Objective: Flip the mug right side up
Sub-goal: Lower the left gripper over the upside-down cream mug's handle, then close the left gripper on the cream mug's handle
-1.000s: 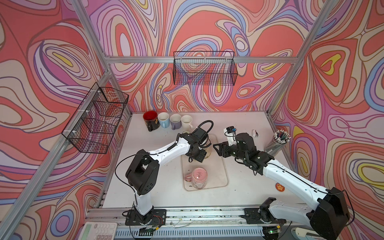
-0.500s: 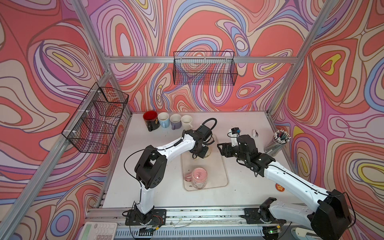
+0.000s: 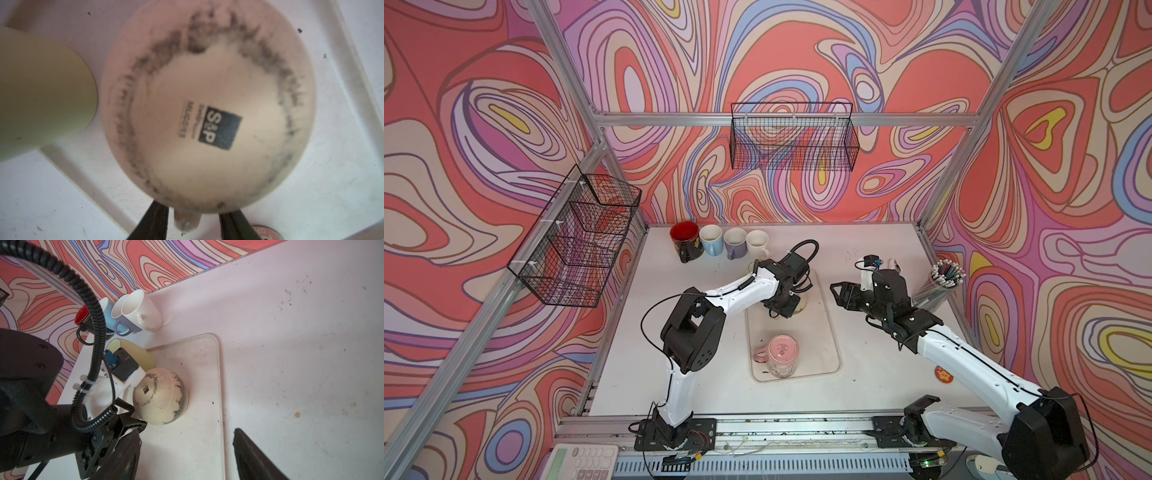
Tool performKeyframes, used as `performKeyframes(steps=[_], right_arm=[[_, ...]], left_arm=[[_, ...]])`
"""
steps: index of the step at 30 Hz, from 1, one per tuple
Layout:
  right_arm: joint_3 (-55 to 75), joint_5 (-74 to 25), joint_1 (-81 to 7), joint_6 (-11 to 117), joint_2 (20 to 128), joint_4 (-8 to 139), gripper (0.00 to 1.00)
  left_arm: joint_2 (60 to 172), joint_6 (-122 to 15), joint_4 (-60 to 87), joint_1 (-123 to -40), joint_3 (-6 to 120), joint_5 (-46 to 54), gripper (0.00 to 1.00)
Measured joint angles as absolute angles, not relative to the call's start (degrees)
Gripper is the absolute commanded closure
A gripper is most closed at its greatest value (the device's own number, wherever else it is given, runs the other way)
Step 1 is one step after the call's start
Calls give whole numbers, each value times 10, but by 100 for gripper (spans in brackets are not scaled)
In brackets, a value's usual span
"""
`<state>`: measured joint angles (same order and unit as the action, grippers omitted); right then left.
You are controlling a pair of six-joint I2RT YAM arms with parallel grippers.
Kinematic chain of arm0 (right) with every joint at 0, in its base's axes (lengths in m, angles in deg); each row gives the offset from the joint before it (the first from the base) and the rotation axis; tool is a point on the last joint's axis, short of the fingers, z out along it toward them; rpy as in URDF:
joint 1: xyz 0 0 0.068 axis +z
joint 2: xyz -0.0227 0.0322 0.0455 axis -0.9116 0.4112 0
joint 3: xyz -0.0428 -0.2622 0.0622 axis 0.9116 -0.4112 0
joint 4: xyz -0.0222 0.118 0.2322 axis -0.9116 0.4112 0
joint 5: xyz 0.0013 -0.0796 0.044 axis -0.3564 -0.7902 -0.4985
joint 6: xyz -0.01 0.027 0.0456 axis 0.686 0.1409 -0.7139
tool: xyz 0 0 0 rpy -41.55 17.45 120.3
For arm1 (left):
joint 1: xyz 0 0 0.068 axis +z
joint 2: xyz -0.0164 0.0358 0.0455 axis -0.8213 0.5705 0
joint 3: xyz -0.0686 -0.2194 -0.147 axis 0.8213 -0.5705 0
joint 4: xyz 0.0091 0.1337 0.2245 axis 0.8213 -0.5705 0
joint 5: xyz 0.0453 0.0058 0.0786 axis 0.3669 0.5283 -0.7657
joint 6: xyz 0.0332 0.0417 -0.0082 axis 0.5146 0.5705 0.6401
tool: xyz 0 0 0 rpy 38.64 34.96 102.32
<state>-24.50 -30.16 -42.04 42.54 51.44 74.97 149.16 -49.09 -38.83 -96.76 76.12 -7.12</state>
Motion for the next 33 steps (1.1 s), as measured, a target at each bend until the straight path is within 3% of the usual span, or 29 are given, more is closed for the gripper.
performKeyframes(steps=[6, 18, 33], right_arm=[[-245, -300, -421, 425, 516, 748, 27], [-246, -300, -421, 425, 522, 745, 27], [-272, -230, -463, 404, 526, 703, 25]], left_arm=[[1499, -487, -392, -968, 770, -71, 82], [1502, -477, -399, -968, 788, -72, 99], [1502, -472, -402, -967, 799, -75, 100]])
